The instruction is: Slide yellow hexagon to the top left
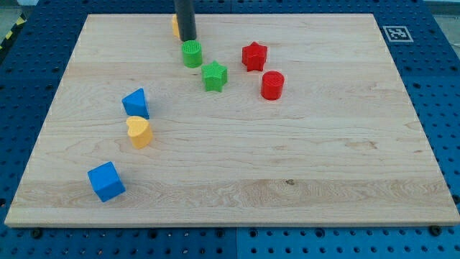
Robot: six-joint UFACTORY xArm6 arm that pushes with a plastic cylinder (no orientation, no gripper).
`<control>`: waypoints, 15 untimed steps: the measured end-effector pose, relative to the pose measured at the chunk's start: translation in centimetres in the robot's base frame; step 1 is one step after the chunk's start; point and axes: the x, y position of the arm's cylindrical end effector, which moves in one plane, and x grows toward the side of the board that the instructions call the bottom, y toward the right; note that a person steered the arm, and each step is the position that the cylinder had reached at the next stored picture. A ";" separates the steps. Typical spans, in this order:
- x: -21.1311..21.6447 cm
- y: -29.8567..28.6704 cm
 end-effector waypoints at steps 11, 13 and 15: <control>-3.3 -4.6; -6.5 -4.6; -6.8 -9.0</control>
